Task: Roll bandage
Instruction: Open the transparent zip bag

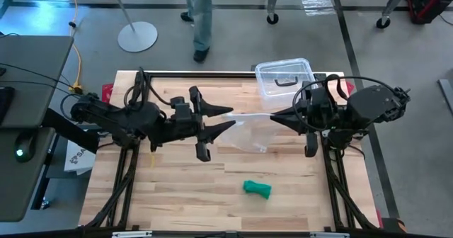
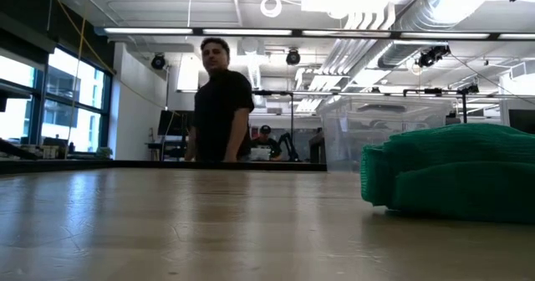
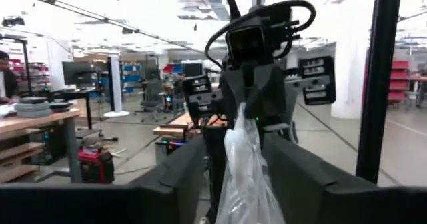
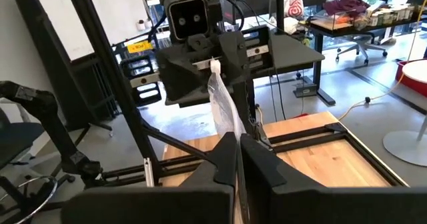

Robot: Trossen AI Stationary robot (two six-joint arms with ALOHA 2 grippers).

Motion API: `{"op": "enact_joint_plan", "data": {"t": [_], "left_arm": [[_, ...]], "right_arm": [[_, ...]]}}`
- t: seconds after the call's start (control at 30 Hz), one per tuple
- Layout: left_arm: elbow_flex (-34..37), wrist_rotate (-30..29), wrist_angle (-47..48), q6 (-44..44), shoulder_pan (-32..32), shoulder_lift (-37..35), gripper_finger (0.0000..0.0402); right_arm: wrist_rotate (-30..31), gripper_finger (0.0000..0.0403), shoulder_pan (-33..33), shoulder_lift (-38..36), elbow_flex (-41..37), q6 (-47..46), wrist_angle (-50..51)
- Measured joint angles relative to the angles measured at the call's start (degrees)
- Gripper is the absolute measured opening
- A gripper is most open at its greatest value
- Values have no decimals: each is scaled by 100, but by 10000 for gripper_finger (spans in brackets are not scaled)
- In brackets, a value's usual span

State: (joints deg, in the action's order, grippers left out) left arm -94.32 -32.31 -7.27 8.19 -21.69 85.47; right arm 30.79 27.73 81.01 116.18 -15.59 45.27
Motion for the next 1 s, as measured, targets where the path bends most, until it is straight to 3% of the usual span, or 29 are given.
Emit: {"op": "enact_joint_plan", "data": {"t": [0.3,0.5,0.77,0.87,1.0], "left_arm": [[0,-13,227,611,-41,-26,14],[1,-642,681,1099,-283,-218,26],[-2,-1082,1245,1165,-702,-548,13],[-11,-841,1495,1559,-837,-634,15],[0,-699,2073,2226,-994,-605,16]], "right_arm": [[18,1,0,4,0,62,256],[106,45,14,-13,0,246,1080],[1014,149,9,-167,0,-359,2690],[713,160,107,-131,0,234,2730],[246,156,287,23,-2,881,1823]]}}
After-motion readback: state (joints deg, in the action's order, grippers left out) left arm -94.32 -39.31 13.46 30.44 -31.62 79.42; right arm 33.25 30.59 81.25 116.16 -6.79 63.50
